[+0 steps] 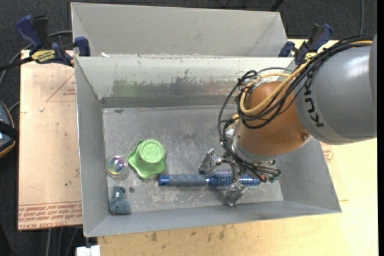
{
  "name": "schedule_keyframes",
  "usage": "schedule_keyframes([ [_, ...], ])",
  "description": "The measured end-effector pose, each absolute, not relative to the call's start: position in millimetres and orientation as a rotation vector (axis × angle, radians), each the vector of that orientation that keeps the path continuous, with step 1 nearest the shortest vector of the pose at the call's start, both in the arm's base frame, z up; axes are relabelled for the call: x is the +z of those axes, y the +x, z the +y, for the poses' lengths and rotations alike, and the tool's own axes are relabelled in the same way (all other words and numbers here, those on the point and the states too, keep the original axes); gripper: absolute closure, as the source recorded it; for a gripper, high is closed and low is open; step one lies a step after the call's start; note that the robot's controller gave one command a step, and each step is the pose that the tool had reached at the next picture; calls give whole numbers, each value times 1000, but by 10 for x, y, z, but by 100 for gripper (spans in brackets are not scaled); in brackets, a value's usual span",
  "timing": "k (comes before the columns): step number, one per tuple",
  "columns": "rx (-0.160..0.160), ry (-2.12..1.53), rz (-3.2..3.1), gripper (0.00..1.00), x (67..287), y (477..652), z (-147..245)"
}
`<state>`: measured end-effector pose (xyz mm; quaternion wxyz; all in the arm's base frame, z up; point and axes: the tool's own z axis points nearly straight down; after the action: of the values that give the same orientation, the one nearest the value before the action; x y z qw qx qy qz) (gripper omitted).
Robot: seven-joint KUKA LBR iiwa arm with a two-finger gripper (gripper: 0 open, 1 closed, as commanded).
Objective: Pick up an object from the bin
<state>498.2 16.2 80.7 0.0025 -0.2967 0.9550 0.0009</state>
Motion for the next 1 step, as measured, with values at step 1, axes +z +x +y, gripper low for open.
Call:
schedule_keyframes([
  [1,2,-932,2996,100,807,4981,161],
])
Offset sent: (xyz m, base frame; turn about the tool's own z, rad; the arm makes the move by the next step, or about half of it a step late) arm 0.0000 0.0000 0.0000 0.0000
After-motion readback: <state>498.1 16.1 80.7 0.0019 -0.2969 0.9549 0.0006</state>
